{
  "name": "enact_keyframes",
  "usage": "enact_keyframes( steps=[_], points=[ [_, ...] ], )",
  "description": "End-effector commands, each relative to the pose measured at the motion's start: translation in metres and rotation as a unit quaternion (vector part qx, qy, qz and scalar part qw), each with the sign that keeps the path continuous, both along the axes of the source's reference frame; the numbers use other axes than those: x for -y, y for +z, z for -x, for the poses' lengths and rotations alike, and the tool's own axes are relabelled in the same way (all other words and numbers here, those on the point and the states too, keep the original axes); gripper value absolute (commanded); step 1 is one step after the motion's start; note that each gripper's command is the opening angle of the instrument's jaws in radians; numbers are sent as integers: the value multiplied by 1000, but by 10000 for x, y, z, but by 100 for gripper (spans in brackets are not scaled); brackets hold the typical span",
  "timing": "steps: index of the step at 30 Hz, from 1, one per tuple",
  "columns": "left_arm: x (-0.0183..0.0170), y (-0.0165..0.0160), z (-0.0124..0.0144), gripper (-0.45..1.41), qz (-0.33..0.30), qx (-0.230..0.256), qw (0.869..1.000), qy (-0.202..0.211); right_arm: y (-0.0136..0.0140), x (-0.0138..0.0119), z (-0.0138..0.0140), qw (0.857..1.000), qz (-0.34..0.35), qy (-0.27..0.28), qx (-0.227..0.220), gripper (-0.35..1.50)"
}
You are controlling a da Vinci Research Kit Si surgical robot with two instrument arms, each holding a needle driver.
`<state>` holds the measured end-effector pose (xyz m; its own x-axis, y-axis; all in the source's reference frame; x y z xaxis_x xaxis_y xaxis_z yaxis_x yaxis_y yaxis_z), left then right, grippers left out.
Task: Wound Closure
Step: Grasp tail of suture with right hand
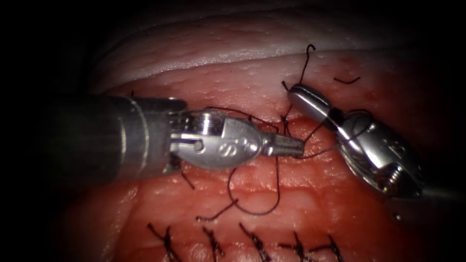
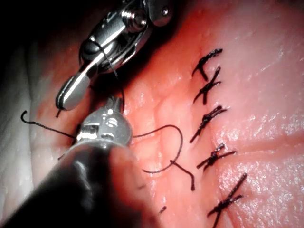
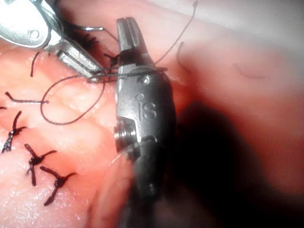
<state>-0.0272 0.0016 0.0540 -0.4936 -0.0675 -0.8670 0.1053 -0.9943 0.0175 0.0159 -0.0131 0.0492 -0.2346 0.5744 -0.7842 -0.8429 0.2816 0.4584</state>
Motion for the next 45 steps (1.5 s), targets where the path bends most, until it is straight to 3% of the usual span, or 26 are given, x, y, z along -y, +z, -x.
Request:
enact_keyframes(
  steps=[1, 7, 12, 14, 27, 33, 37, 38, 45],
  points=[
    [-1, 8, 8, -45, -2, 1, 1000, -2, 10, -3, -1, 1000, -10, 7, 14, 12],
    [-7, 15, 14, -45, -2, 2, 1000, -2, 22, -13, -2, 999, -31, 33, 22, 37],
    [-13, 22, 16, -45, -4, 3, 1000, -4, 40, -25, -2, 998, -58, 37, 13, 88],
    [-14, 25, 15, -45, -7, 3, 1000, -5, 46, -30, -2, 997, -61, 37, 17, 96],
    [-18, 30, 12, -45, -10, 4, 1000, -4, 73, -51, -7, 996, -75, 38, 18, 96],
    [-18, 30, 11, -45, -12, 4, 1000, -5, 77, -54, -14, 996, -75, 32, 18, 79],
    [-18, 30, 11, -45, -12, 3, 1000, -4, 77, -54, -20, 997, -73, 25, 13, -27],
    [-17, 30, 10, -45, -12, 3, 1000, -3, 76, -54, -20, 997, -73, 25, 13, -35],
    [-20, 32, 1, -45, -22, 7, 1000, -3, 69, -46, -19, 998, -55, 32, 27, -35]
  ],
)
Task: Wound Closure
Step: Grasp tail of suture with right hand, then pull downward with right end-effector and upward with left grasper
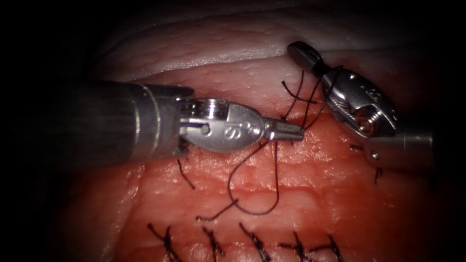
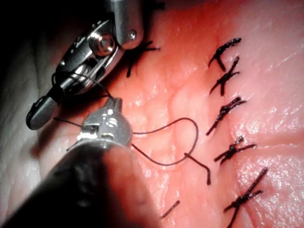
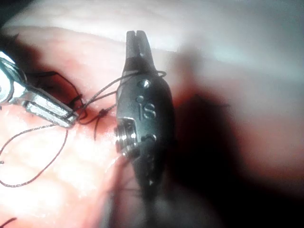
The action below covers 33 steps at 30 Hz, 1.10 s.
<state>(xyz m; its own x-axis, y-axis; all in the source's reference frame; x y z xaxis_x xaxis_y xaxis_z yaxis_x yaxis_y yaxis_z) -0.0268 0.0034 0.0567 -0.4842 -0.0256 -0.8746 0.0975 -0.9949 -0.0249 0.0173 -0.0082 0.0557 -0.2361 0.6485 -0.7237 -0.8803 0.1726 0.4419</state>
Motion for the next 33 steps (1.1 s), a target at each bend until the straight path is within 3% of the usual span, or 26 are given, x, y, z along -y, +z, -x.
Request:
enact_keyframes(
  steps=[1, 10, 19, 33],
  points=[
    [-4, 5, 2, -45, -2, 0, 1000, -1, 2, 5, -5, 1000, 10, -2, 9, -35],
    [-54, 15, -36, -45, -33, -24, 999, -26, -31, 41, -2, 999, 46, -14, -1, -35],
    [-124, 65, -52, -45, -64, -38, 995, -62, -55, 79, -6, 997, 66, -42, -9, -35],
    [-231, 149, -76, -45, -71, -40, 983, -166, -52, 113, -10, 995, 60, -83, -4, -35]
  ],
)
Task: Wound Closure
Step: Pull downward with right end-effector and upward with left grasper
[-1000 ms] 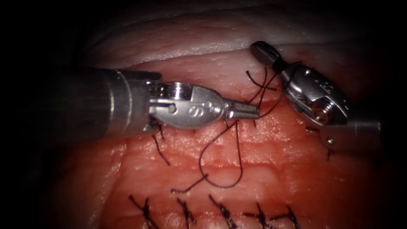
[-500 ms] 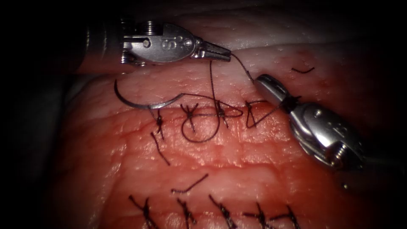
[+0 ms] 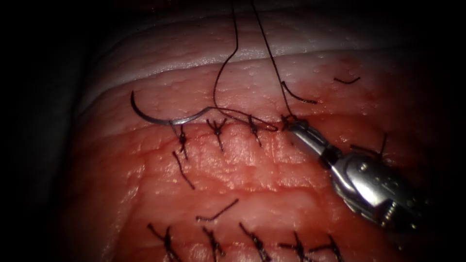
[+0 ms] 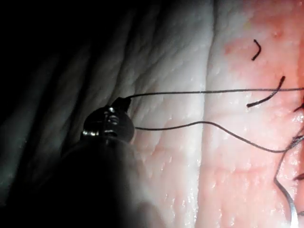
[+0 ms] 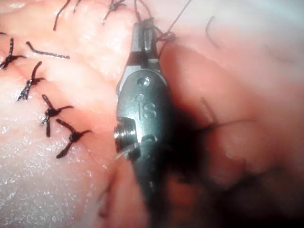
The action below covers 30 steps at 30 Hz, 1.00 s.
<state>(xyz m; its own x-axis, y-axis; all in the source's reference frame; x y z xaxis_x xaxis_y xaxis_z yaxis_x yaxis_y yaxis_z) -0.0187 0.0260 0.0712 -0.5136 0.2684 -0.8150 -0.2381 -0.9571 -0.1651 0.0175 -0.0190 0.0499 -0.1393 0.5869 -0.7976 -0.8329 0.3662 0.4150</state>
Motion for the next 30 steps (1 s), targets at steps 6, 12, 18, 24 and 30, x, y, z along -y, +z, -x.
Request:
enact_keyframes(
  steps=[6, 12, 18, 24, 30],
  points=[
    [-46, 30, -11, -45, 25, -2, 998, -60, 7, 15, -7, 1000, -4, -11, 3, -35],
    [-69, 49, -19, -45, 36, -10, 996, -84, 7, 23, -6, 1000, -8, -18, 7, -35],
    [-89, 62, -26, -45, 49, -10, 992, -115, 5, 30, -6, 1000, -8, -21, 8, -35],
    [-97, 69, -28, -45, 59, -25, 989, -135, 7, 41, -6, 999, -11, -30, 18, -35],
    [-96, 69, -27, -45, 73, -31, 988, -133, 13, 63, -3, 999, -24, -36, 23, -35]
  ],
)
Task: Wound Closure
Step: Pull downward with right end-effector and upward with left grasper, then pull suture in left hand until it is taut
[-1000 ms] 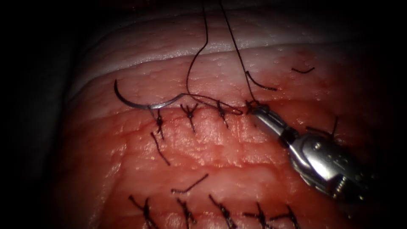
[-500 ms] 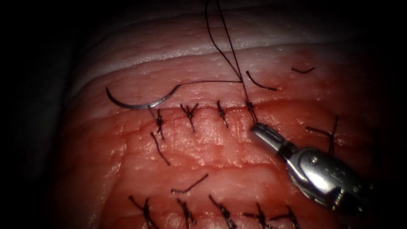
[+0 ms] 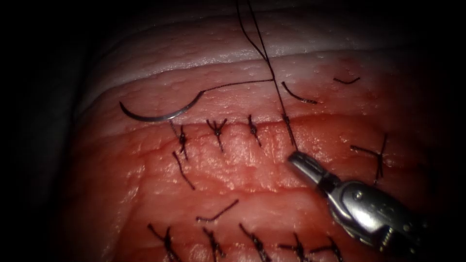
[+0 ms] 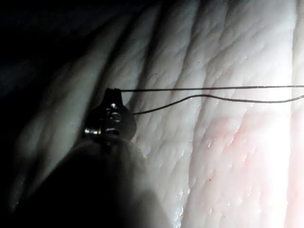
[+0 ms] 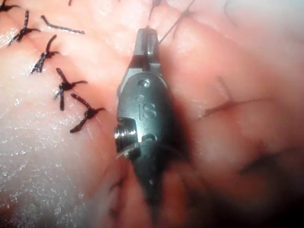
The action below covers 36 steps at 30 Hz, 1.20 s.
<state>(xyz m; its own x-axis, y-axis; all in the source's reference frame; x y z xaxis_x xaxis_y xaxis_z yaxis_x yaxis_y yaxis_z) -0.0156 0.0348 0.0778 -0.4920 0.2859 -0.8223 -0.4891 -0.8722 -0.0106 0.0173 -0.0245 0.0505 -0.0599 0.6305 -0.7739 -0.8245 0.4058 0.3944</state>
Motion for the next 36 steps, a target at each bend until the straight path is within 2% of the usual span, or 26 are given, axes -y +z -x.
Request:
enact_keyframes(
  steps=[1, 5, 9, 10, 11, 13, 14, 18, 22, 23, 24, 29, 36],
  points=[
    [-9, 3, 2, -45, 5, 1, 1000, 0, 7, 12, -4, 1000, -4, -2, 0, -35],
    [-9, 2, 2, -45, 8, 3, 1000, 0, 7, 20, -1, 1000, -5, 2, 0, -35],
    [0, 0, 3, -45, 13, 13, 1000, 9, 6, 16, -2, 1000, 0, -2, -9, -35],
    [7, -3, 4, -45, 11, 17, 1000, 10, 5, 14, -2, 1000, 2, -2, -13, -20],
    [14, -6, 5, -45, 11, 22, 1000, 15, 4, 11, -2, 1000, 3, -3, -17, 34],
    [30, -15, 6, -45, 6, 27, 999, 29, 2, 7, 0, 1000, 2, -7, -25, 73],
    [42, -22, 6, -45, 0, 30, 999, 40, 0, 4, 3, 1000, 0, -8, -26, 88],
    [82, -59, 1, -45, -21, 40, 996, 73, -7, -3, 12, 1000, -6, -12, -28, 111],
    [120, -107, -8, -45, -34, 53, 994, 94, -20, -9, 25, 999, -10, -16, -33, 120],
    [137, -136, -11, -45, -31, 54, 992, 108, -26, -13, 32, 999, -7, -14, -39, 120],
    [137, -136, -11, -45, -31, 54, 992, 108, -26, -13, 32, 999, -7, -14, -39, 120],
    [174, -205, -15, -45, -32, 55, 989, 135, -34, -24, 43, 999, -7, -17, -39, 103],
    [210, -274, -13, -45, -11, 51, 986, 159, -35, -52, 53, 999, -21, -17, -33, 83]
  ],
)
